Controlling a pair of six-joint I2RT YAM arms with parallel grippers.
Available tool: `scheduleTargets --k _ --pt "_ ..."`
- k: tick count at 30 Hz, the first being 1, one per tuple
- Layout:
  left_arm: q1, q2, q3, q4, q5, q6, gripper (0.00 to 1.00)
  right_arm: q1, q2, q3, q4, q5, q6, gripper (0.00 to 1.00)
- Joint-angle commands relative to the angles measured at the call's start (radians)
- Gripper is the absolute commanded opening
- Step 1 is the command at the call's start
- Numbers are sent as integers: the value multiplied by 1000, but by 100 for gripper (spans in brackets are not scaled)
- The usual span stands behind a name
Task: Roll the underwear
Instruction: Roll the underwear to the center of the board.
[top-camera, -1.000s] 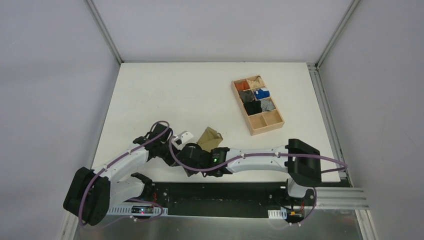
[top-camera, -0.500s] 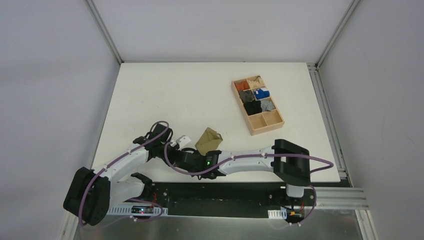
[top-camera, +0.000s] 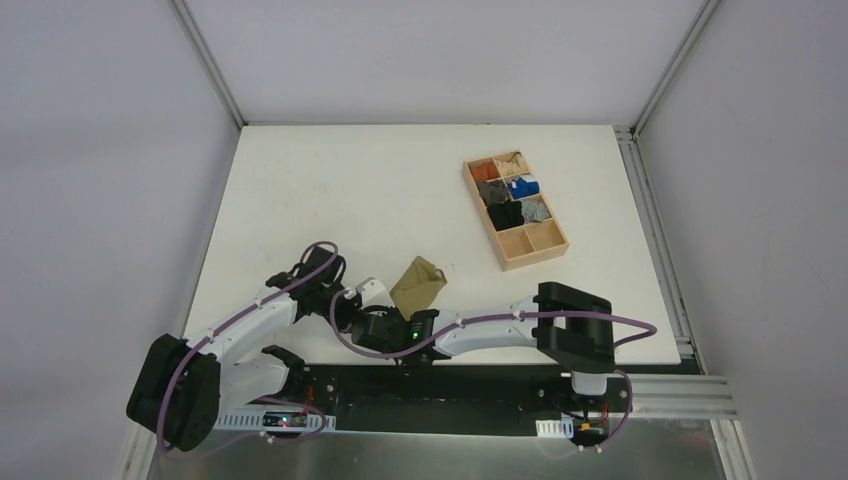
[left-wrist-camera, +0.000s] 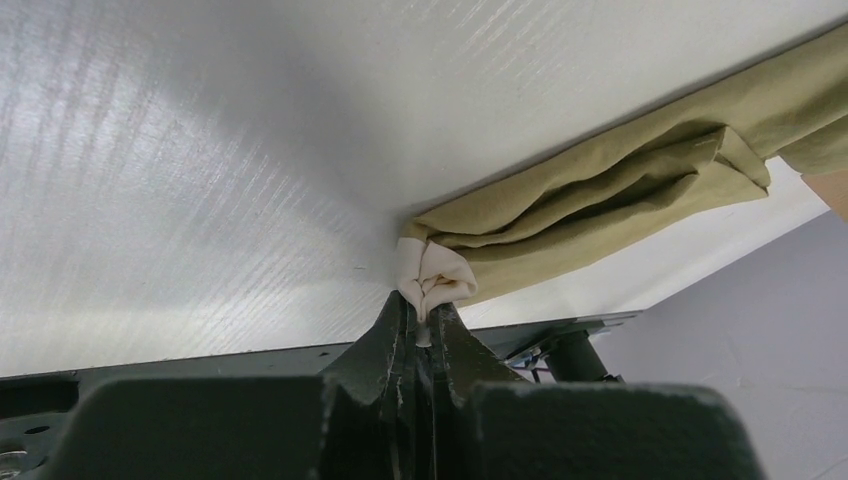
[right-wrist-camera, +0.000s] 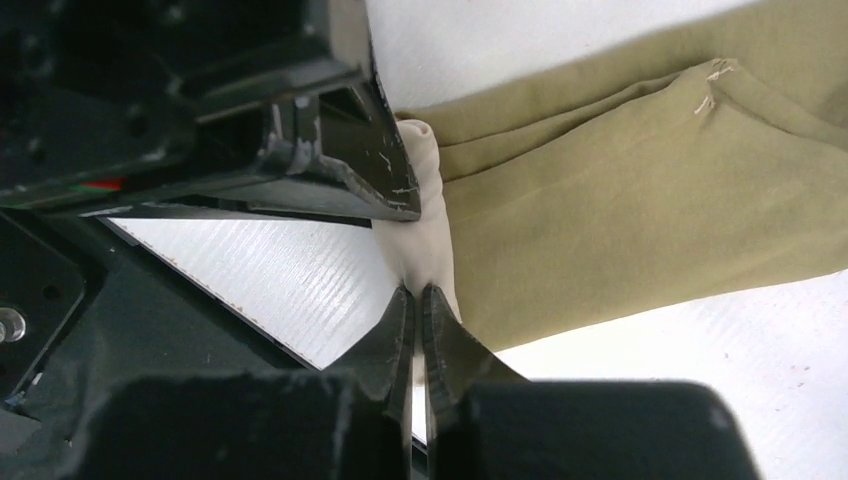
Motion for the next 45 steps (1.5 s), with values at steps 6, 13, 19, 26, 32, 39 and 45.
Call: scheduleTargets --k 6,13,19,26,32,39,45 --pt "-9 -44 95 -53 -20 -3 45 -121 -129 -261 290 -257 191 0" --pt "-9 -69 87 -65 -13 2 56 -250 -119 -393 522 -549 318 0" --pt "-10 -76 65 -64 0 46 54 -341 -44 -477 735 -736 445 0" --pt "-9 -43 32 -13 9 122 51 -412 -2 -566 929 -826 534 0" --pt "-10 11 -8 106 32 170 51 -451 53 -609 1092 -933 606 0" --pt "-10 46 -10 173 41 191 48 -456 77 -608 1116 -975 621 0" --pt "-10 91 -4 179 19 209 43 -460 91 -567 1078 -1013 623 0"
